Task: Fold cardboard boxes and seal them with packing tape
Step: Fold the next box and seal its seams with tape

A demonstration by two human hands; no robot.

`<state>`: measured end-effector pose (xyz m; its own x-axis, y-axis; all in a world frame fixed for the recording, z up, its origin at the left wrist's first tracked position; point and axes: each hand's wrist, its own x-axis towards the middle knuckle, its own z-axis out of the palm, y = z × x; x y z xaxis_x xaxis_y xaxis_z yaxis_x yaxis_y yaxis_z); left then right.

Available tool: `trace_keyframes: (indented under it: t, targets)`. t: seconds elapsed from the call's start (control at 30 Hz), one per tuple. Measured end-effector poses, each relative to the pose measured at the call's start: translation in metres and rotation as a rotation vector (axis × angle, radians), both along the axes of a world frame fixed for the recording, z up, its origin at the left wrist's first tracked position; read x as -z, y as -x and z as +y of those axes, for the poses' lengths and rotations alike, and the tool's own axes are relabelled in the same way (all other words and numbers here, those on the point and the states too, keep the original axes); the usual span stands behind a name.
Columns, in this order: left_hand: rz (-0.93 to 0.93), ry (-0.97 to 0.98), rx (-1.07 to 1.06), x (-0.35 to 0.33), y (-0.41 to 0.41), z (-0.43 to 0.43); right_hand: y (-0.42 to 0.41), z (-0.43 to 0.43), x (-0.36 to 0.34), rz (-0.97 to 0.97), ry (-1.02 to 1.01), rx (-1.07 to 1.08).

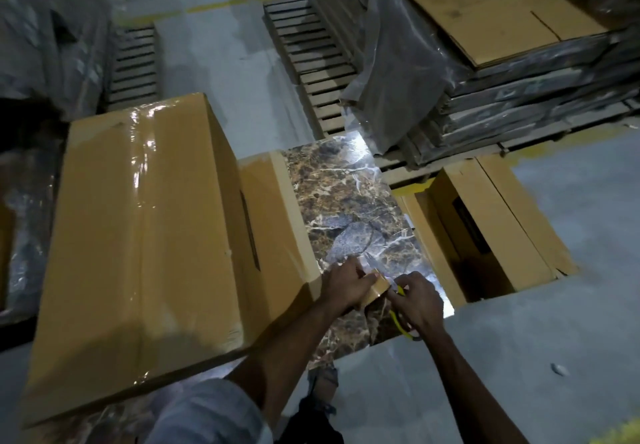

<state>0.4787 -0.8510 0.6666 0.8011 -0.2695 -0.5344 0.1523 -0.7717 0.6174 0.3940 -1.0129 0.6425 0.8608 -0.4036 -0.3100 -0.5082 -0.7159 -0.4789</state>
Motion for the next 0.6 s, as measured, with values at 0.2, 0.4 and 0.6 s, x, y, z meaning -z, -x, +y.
trace_keyframes:
  t: [0.2,0.4,0.6]
  targets:
    - [-0.040,0.256,-0.207,-0.061,0.016,0.032,-0.004,0.010,-0.089,-0.159,-0.058,-0.190]
    - [-0.076,0.459,-0.307,-0.144,0.039,0.103,-0.008,0.055,-0.189,-0.259,-0.063,-0.522]
    - [-0.127,0.521,-0.397,-0.201,0.062,0.197,0.011,0.149,-0.252,-0.385,0.027,-0.594]
